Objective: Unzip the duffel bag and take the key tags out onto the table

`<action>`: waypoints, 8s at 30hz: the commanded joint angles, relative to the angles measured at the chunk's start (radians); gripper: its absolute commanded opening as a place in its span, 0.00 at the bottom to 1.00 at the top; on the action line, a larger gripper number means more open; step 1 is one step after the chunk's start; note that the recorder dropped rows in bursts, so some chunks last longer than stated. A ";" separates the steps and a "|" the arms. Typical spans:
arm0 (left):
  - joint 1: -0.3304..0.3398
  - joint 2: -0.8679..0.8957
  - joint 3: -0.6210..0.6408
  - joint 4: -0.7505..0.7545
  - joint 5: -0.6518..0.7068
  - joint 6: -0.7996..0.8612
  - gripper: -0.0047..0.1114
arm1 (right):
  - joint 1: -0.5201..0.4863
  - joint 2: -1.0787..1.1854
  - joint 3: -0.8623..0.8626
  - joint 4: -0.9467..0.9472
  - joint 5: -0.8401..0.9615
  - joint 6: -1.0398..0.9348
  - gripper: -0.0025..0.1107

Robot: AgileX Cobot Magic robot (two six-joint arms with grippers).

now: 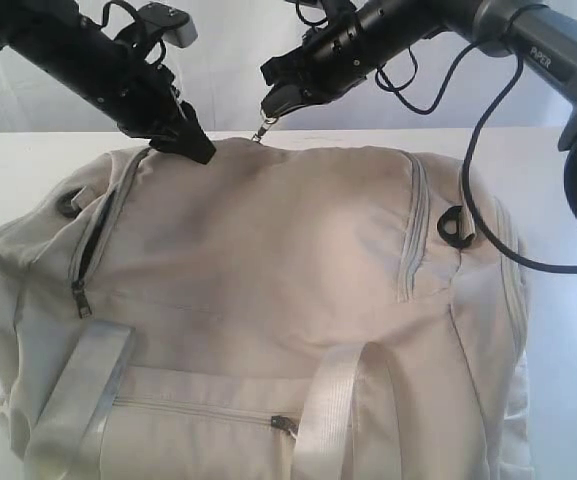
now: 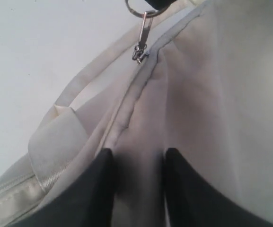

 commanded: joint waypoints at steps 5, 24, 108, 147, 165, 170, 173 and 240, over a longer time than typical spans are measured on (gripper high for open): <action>0.002 -0.004 -0.005 0.057 0.041 -0.069 0.04 | -0.006 -0.007 0.004 -0.121 -0.003 0.034 0.02; 0.002 -0.004 -0.005 0.222 0.109 -0.157 0.04 | -0.096 -0.079 0.004 -0.241 0.098 0.103 0.02; -0.272 0.316 -0.636 -0.070 0.213 0.022 0.55 | -0.186 -0.582 0.734 -0.373 -0.088 0.147 0.02; -0.299 0.356 -0.646 -0.064 0.178 -0.043 0.04 | -0.186 -0.688 0.864 -0.473 -0.060 0.160 0.02; -0.247 0.302 -0.646 -0.099 0.247 -0.069 0.04 | -0.186 -0.704 0.866 -0.427 -0.002 0.172 0.02; -0.247 0.302 -0.646 -0.090 0.229 -0.077 0.04 | -0.186 -0.760 0.879 -0.414 0.026 0.172 0.02; -0.247 0.302 -0.646 -0.083 0.206 -0.092 0.04 | -0.184 -0.807 0.911 -0.412 0.037 0.172 0.02; -0.152 0.284 -0.646 -0.244 0.351 -0.095 0.04 | -0.145 -1.252 1.444 -0.274 0.062 0.150 0.02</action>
